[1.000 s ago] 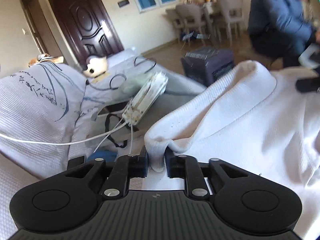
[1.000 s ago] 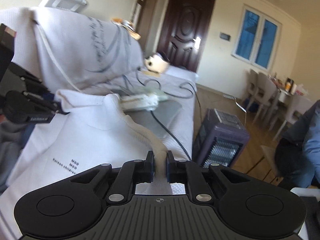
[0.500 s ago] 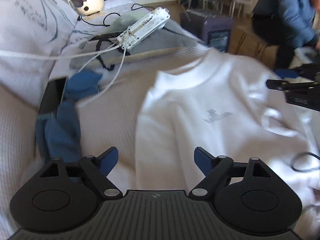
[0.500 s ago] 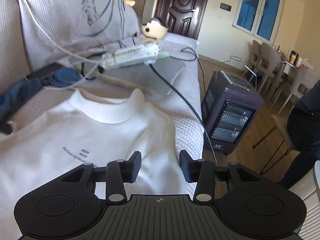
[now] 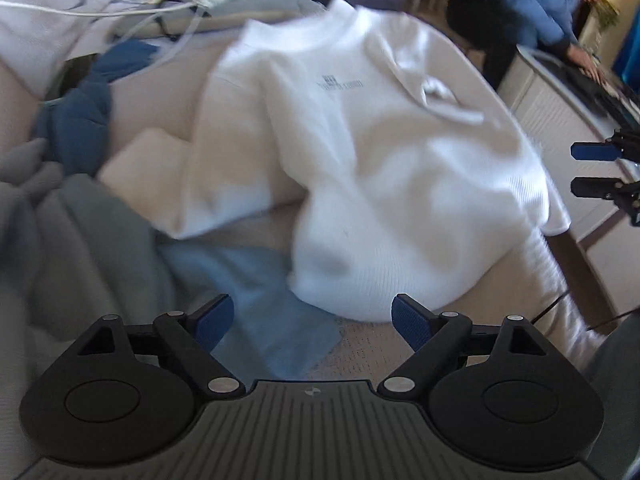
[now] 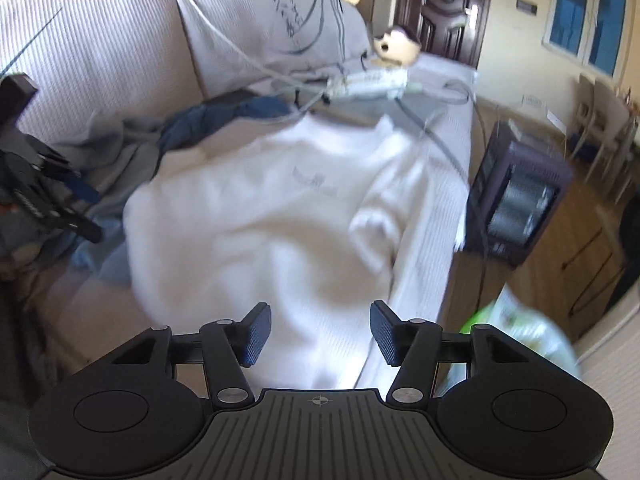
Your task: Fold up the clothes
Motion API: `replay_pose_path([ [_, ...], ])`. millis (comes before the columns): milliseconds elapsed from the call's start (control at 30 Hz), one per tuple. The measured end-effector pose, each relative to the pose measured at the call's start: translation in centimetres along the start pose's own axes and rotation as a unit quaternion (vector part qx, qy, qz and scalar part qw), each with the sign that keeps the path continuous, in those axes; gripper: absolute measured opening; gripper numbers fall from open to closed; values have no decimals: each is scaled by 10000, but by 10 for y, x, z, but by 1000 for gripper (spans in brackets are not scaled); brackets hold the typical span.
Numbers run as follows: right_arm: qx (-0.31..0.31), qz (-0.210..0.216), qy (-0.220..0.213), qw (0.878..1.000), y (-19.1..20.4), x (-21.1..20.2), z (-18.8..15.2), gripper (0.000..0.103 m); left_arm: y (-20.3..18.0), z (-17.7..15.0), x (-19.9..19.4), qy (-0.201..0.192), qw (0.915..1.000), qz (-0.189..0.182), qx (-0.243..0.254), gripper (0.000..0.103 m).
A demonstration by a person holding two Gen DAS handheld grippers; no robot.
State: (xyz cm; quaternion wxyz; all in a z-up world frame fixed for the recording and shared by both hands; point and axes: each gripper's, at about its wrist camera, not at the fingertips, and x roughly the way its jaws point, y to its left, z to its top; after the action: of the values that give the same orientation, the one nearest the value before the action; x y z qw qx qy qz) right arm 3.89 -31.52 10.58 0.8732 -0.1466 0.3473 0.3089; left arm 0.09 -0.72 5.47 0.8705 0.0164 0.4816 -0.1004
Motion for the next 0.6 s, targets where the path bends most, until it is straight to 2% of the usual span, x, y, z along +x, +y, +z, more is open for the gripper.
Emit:
replay_pose_path([
  [100, 420, 194, 229, 9987, -6, 19, -16, 56, -11, -5, 22, -101, 9997, -42, 216, 79],
  [167, 657, 180, 337, 9971, -13, 32, -23, 56, -18, -4, 31, -211, 9992, -110, 331, 72],
  [233, 872, 100, 420, 9953, -21, 46, -30, 56, -26, -3, 35, -366, 9980, 99, 508, 70],
  [300, 1076, -102, 494, 9929, -30, 56, -36, 56, -32, -1, 41, -468, 9956, 418, 694, 62],
  [400, 1425, -292, 458, 9883, -43, 65, -45, 55, -32, -1, 47, -497, 9974, 395, 338, 48],
  [433, 1554, -228, 434, 9866, -45, 67, -47, 51, -32, 0, 47, -494, 9978, 393, 192, 39],
  [500, 1672, -107, 391, 9851, -41, 68, -47, 18, -34, 0, 41, -515, 9979, 388, -42, 10],
  [600, 1492, -162, 423, 9878, -25, 61, -42, 10, -26, 2, 22, -530, 9967, -64, -619, 8],
])
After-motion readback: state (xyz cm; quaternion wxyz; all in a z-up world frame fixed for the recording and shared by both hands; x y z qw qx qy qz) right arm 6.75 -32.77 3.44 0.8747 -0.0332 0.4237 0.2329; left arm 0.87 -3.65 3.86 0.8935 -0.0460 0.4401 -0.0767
